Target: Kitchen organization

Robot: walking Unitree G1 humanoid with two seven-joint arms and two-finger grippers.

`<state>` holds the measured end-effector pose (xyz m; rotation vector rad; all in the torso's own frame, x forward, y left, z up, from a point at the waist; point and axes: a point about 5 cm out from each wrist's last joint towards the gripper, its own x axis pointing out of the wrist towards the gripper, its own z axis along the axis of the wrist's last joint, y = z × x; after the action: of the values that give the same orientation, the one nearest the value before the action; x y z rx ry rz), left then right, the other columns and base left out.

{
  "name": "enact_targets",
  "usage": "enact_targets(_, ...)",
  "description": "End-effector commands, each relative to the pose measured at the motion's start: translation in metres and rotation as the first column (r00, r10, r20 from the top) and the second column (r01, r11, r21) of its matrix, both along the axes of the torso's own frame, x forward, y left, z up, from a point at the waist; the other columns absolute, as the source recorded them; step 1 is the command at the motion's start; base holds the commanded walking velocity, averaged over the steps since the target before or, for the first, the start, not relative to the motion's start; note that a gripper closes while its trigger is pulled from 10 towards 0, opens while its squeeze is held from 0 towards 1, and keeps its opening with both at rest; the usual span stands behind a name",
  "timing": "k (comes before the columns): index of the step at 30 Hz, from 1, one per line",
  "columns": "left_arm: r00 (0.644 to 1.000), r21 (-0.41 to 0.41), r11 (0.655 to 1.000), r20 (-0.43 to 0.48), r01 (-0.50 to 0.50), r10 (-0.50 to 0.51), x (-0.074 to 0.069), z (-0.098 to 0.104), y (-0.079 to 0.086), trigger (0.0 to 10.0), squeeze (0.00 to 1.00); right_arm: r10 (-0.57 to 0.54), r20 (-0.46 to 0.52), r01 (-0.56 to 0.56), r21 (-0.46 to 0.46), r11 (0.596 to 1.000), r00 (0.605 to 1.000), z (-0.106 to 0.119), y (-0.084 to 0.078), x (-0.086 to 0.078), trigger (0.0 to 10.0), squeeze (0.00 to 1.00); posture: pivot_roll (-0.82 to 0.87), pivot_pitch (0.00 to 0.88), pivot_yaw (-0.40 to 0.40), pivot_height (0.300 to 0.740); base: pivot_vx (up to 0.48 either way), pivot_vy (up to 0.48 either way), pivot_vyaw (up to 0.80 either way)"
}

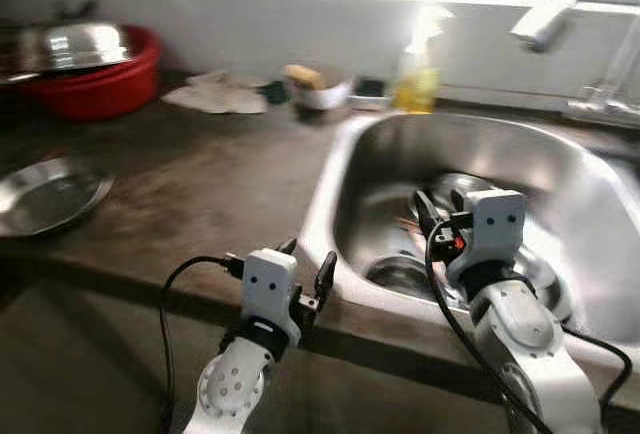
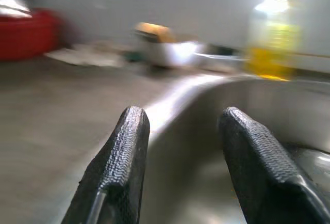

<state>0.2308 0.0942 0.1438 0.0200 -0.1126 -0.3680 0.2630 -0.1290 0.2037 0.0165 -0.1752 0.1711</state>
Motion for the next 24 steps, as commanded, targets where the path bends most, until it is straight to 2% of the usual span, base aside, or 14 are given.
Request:
enact_targets(1, 1.0, -0.008, 1.0, 0.009, 0.014, -0.014, 0.0, 0.002, -0.003, 10.0, 0.0, -0.02, 0.017, 0.02, -0.001, 1.0, 1.0, 0.002, -0.005, 0.0, 10.0, 0.0, 0.08, 0.045, -0.009, 0.74, 0.0, 0.476, 0.8)
enact_targets(3, 1.0, -0.012, 1.0, 0.012, 0.013, -0.013, 0.0, 0.003, -0.003, 10.0, 0.0, -0.022, 0.019, 0.022, -0.001, 1.0, 1.0, 0.003, -0.005, 0.001, 10.0, 0.0, 0.08, 0.048, -0.011, 0.74, 0.0, 0.476, 0.8)
enact_targets(10, 1.0, -0.016, 1.0, 0.01, 0.007, -0.007, 0.0, 0.003, -0.003, 10.0, 0.0, -0.026, 0.02, 0.026, 0.003, 1.0, 0.999, 0.006, -0.005, 0.005, 10.0, 0.0, 0.08, 0.056, -0.012, 0.74, 0.0, 0.0, 0.8)
enact_targets(16, 1.0, -0.016, 1.0, 0.007, 0.009, -0.009, 0.001, 0.003, -0.003, 10.0, 0.0, -0.013, 0.006, 0.013, 0.014, 1.0, 1.0, 0.007, -0.001, 0.009, 10.0, 0.0, 0.08, 0.06, -0.011, 0.74, 0.0, 0.469, 0.8)
enact_targets(24, 1.0, -0.007, 1.0, 0.009, -0.005, 0.005, 0.001, 0.003, -0.003, 10.0, 0.0, -0.018, -0.014, 0.019, 0.032, 0.999, 1.0, 0.006, -0.001, 0.015, 10.0, 0.0, 0.08, 0.062, -0.016, 0.74, 0.0, 0.48, 0.0)
